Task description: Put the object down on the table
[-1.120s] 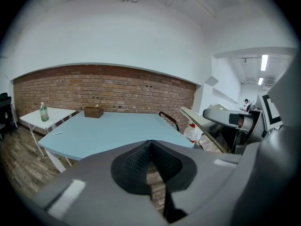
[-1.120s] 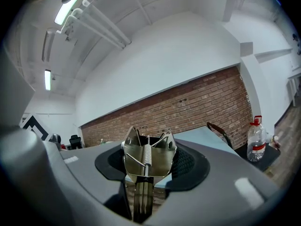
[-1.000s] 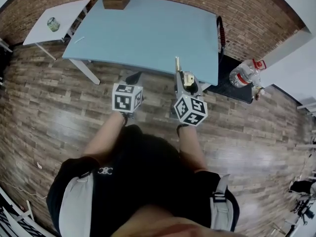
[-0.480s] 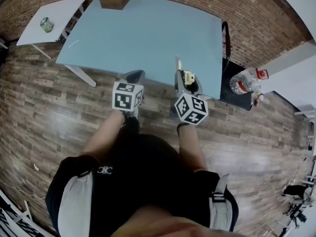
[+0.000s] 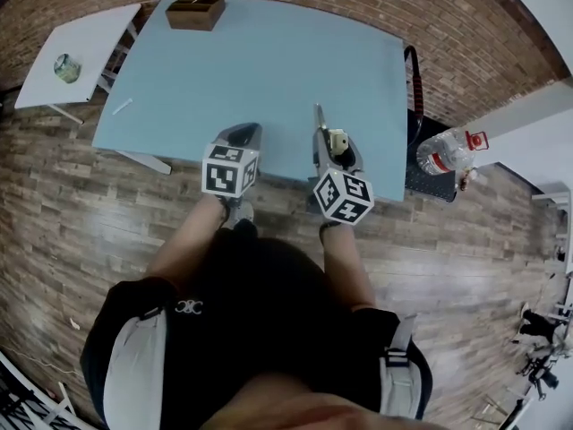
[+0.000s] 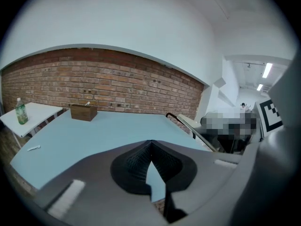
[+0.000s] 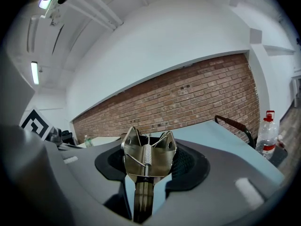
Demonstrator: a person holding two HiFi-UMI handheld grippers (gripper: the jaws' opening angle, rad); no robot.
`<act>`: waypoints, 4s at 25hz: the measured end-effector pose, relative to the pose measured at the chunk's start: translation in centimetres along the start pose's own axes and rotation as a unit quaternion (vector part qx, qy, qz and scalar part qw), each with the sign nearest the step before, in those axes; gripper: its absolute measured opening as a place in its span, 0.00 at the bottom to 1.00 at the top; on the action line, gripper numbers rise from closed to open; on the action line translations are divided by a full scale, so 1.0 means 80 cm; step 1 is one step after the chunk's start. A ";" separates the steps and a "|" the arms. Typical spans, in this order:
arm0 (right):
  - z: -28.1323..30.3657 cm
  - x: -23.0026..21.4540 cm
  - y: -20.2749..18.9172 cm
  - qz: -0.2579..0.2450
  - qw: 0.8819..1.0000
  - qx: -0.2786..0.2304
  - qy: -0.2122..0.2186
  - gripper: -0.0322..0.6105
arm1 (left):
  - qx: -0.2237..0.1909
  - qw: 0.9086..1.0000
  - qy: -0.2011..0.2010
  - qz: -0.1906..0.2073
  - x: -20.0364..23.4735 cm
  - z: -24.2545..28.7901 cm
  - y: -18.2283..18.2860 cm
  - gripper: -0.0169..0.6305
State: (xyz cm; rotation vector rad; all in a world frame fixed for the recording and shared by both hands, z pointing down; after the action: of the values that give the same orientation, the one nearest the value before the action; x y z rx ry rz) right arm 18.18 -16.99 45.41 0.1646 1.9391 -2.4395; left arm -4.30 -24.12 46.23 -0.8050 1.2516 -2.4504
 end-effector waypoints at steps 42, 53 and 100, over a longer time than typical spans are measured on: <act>0.248 -0.064 -0.095 0.012 0.981 0.195 0.005 0.40 | 0.077 0.996 -0.001 -0.037 0.070 0.199 0.054 0.03; 0.268 -0.074 -0.146 0.025 0.969 0.238 0.061 0.40 | 0.097 0.993 0.031 -0.063 0.066 0.217 0.032 0.03; 0.254 -0.076 -0.127 -0.061 0.980 0.187 -0.036 0.14 | 0.094 0.995 0.018 -0.040 0.065 0.225 0.051 0.03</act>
State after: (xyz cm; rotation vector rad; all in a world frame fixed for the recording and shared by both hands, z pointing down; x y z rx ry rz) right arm 21.98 -34.76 60.34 -0.0408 1.4849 -2.8248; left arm 2.10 -40.81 53.25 -0.7766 0.9973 -2.6094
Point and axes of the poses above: the fingertips, and each gripper's own axes: z forward along the fingers, x to its left, y out of its top, the point moved 10 cm from there along -z, backward along the fingers, and after that the axes turned 11 degrees about -z, right-handed, at the moved point
